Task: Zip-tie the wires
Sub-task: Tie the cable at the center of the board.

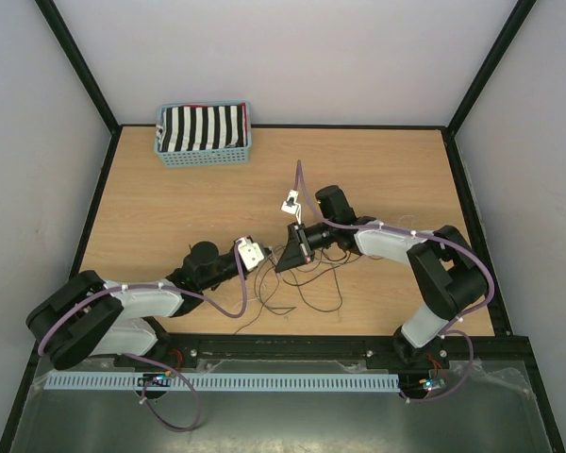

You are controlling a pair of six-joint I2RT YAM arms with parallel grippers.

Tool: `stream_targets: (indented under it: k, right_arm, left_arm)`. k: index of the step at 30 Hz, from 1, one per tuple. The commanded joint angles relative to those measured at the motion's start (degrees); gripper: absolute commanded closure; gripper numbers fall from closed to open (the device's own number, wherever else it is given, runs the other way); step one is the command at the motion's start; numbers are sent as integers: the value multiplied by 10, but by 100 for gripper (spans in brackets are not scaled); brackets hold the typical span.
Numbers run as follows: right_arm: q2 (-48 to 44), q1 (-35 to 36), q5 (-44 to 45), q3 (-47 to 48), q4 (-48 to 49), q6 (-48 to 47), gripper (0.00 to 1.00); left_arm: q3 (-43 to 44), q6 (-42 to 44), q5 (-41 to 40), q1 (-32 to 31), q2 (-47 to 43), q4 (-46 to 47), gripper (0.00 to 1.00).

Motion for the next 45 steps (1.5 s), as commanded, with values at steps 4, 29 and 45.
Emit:
stream_targets:
  k: [4, 29, 45]
  right_arm:
    - [-1, -5, -15, 14, 2, 4, 100]
    - [-1, -9, 7, 16, 43, 60, 100]
    - [20, -15, 25, 34, 32, 110, 100]
  left_arm:
    - [-6, 9, -2, -8, -8, 23, 100]
    - [-8, 47, -41, -44, -13, 24, 100]
    - [-6, 77, -64, -66, -7, 23, 100]
